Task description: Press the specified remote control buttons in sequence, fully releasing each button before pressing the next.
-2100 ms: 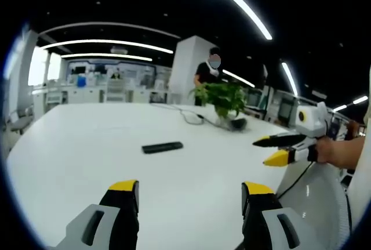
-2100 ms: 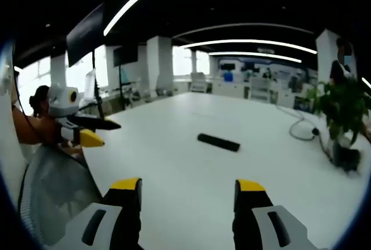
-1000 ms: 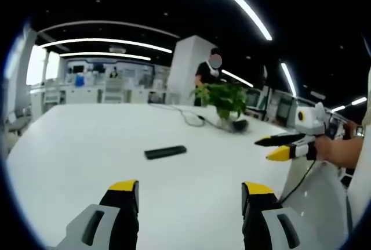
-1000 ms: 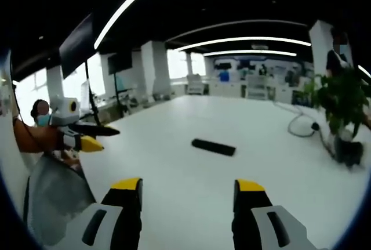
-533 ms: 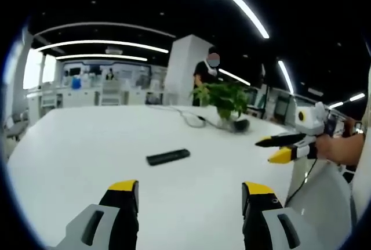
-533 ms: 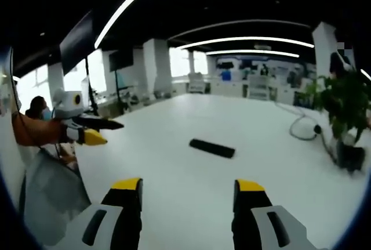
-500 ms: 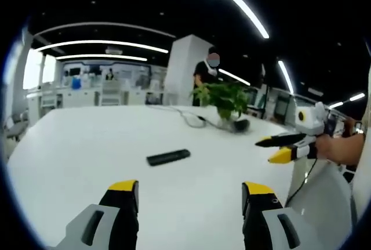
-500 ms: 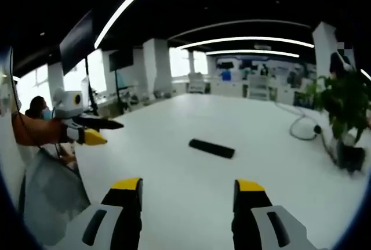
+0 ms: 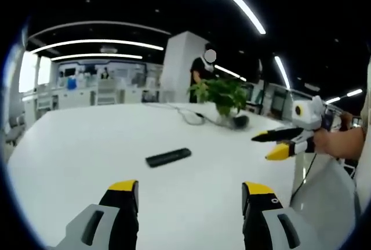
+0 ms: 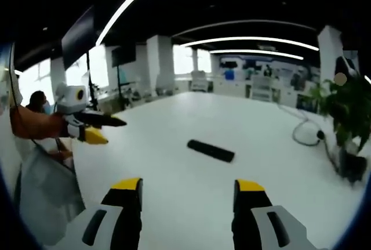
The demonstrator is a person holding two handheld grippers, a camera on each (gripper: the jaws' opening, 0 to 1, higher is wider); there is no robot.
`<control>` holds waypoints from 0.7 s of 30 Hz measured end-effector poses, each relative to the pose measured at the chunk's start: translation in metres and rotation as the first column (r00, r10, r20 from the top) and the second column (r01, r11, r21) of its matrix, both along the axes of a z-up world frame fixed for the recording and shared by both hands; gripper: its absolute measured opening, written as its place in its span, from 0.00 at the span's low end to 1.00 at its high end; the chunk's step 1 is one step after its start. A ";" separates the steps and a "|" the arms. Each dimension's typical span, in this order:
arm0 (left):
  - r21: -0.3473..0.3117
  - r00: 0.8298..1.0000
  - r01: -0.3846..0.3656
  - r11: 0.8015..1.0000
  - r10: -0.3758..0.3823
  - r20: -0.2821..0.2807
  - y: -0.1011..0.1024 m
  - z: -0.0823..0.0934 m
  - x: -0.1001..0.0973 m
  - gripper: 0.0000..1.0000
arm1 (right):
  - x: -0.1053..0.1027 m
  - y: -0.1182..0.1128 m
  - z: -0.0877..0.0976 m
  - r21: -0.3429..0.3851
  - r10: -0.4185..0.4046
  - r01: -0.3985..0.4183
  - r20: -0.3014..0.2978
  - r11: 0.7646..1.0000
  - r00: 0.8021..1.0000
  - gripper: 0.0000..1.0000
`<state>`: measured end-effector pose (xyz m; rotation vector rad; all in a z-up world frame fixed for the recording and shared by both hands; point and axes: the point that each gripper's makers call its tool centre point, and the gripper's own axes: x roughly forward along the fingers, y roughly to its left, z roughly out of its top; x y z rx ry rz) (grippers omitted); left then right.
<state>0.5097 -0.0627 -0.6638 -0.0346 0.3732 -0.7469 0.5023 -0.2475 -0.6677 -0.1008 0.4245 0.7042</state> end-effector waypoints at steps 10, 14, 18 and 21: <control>0.012 1.000 0.026 1.000 -0.026 0.005 -0.003 0.002 0.014 0.75 | 0.018 0.002 0.005 -0.015 0.015 -0.015 0.012 1.000 1.000 0.62; 0.025 0.999 0.045 0.999 -0.045 0.009 -0.006 0.001 0.022 0.74 | 0.029 0.001 0.008 -0.023 0.026 -0.026 0.023 0.999 0.999 0.62; 0.034 0.998 0.060 0.998 -0.060 0.005 -0.009 0.000 0.029 0.74 | 0.038 0.002 0.010 -0.038 0.039 -0.038 0.031 0.999 0.999 0.62; 0.042 0.997 0.077 0.996 -0.078 0.011 -0.013 0.001 0.036 0.74 | 0.043 0.004 0.011 -0.048 0.051 -0.050 0.035 0.998 0.998 0.62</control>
